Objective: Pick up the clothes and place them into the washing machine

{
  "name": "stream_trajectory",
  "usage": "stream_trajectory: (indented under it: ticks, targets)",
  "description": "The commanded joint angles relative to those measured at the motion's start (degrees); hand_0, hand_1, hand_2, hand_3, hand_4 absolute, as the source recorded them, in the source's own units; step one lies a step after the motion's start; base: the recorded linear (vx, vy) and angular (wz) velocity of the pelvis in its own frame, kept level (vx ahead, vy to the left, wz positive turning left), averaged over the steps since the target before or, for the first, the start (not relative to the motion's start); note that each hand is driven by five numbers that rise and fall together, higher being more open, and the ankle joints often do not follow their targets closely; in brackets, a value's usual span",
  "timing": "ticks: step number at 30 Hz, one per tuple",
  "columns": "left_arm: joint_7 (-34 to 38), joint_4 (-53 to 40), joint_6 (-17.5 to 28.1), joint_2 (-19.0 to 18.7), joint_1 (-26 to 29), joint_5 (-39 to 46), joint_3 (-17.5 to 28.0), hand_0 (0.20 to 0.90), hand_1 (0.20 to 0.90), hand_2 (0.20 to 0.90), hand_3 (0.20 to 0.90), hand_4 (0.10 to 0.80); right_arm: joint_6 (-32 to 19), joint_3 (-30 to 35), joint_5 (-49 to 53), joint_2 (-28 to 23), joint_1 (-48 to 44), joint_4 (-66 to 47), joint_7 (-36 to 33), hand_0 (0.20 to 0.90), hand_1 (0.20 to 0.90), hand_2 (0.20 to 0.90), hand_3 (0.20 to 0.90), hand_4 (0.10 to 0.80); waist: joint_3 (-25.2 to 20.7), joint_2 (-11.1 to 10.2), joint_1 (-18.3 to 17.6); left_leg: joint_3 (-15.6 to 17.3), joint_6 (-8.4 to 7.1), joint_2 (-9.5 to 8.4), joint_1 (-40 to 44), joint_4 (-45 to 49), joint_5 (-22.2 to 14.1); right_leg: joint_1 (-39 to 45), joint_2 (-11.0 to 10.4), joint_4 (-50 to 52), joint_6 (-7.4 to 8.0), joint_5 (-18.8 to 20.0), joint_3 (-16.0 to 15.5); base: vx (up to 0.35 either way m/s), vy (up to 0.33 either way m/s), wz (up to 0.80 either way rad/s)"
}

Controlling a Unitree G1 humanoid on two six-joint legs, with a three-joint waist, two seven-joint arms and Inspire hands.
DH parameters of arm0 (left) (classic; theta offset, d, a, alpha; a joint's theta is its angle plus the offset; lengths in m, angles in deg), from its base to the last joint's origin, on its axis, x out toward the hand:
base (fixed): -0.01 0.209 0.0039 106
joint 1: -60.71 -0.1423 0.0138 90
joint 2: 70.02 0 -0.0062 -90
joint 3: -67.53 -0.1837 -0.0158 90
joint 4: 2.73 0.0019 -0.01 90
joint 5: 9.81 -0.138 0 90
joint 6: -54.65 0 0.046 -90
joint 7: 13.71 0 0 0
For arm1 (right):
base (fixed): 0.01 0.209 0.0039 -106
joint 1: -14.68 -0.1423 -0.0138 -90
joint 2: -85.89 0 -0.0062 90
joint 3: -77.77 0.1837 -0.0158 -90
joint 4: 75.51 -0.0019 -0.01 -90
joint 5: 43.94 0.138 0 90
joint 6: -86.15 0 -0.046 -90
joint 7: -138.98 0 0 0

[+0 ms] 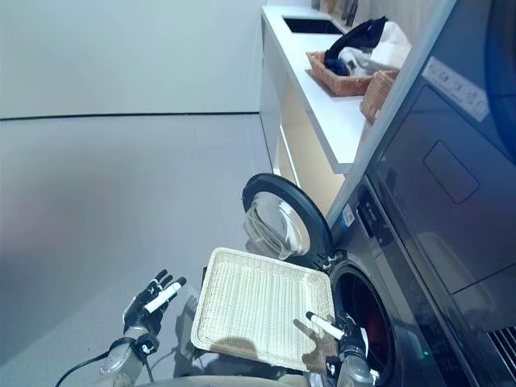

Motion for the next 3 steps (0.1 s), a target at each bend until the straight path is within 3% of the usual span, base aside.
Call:
stream_trajectory:
  ticks: [1,3]
  targets:
    - [-0.3,-2.1,3.9,-0.7,2.7,-0.7,0.5,0.900,0.900,0.900,0.900,0.800,-2.8,0.2,-1.0,-1.6,-3.2,-3.1,-1.0,0.900,0.900,0.900,0.900,0.800,-0.6,0.9,1.0,-1.3,-1.20,2.75,-2.7,3.0,1.7,-0.7,-2.9,4.0,2.31,-1.5,-1.8,0.000,0.000,0.00]
    - [-0.3,-2.3,3.9,-0.7,2.6,-0.8,0.5,0.900,0.900,0.900,0.900,0.800,-2.8,-0.2,-1.5,-1.6,-3.1,-4.0,-1.1,0.900,0.900,0.900,0.900,0.800,-0.7,1.0,1.0,-1.2,-1.20,2.73,-2.3,2.8,1.7,-0.2,-2.9,3.8,2.35,-1.5,-1.8,0.000,0.000,0.00]
